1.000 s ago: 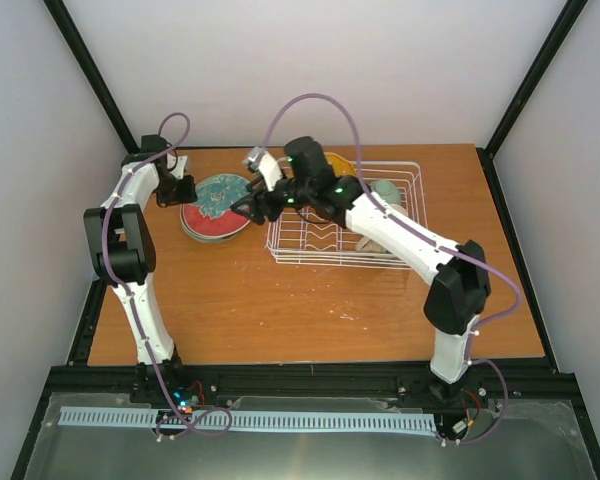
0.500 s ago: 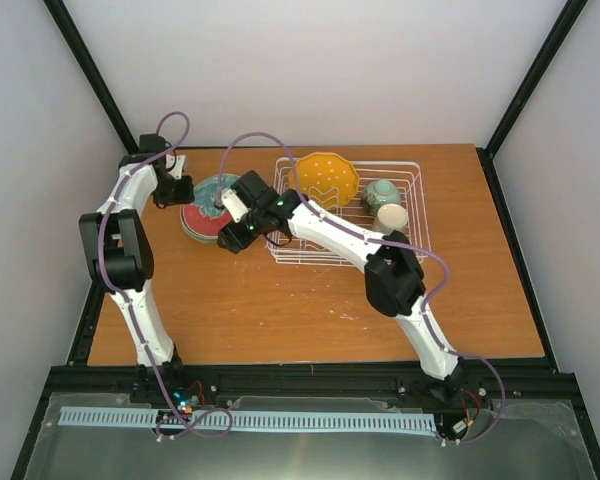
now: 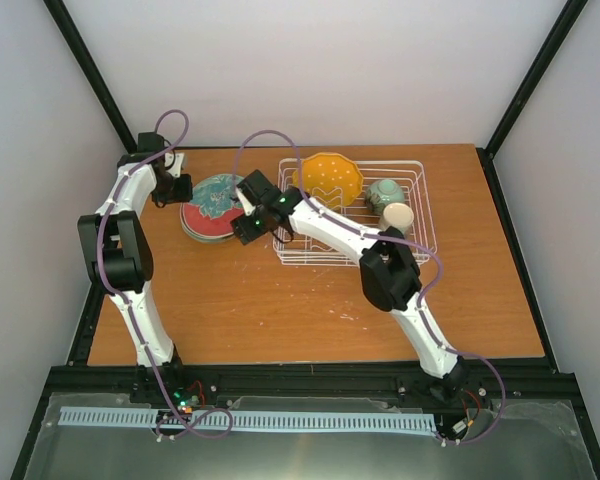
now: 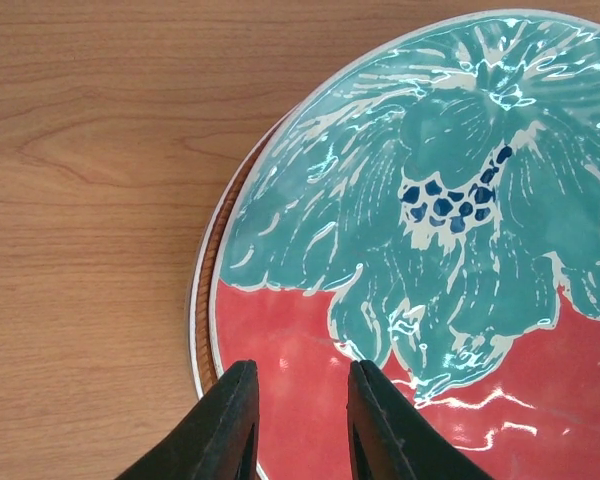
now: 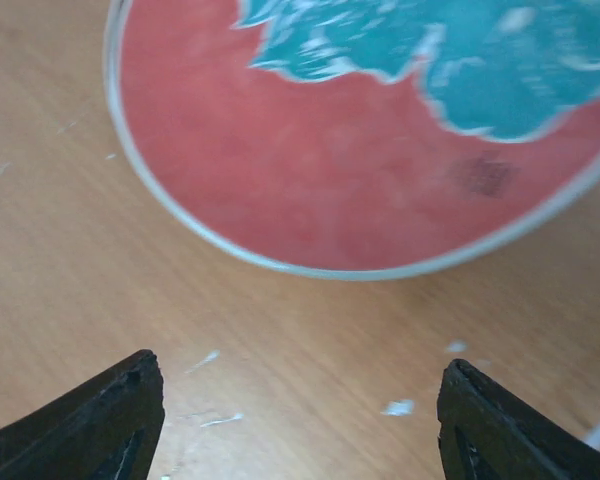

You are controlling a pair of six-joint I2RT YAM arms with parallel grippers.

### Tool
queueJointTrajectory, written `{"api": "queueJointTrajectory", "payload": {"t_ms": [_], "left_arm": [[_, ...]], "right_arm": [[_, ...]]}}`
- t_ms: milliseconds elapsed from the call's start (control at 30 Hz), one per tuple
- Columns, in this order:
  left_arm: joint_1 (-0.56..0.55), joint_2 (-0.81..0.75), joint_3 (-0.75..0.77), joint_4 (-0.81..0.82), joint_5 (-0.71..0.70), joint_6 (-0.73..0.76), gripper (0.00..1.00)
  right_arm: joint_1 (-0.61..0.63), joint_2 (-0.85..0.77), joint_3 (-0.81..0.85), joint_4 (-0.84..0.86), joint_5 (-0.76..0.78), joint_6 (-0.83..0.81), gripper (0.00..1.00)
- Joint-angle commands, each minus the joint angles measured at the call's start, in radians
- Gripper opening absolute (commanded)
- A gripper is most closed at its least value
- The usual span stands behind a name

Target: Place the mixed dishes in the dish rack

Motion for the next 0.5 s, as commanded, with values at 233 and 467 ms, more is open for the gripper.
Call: {"api": "queueJointTrajectory", "payload": {"t_ms": [233, 467], "left_arm": [[-0.003, -0.022, 0.048, 0.009, 0.011, 0.004, 0.26], [-0.003, -0.022, 0.061, 0.005, 0.017, 0.007, 0.26]], "right_arm": [[-0.129, -0.008, -0.015, -0.074, 0.098, 0.106, 0.76], [-0.131, 0.237, 0.402, -0.256, 0.026, 0.117, 0.76]]}}
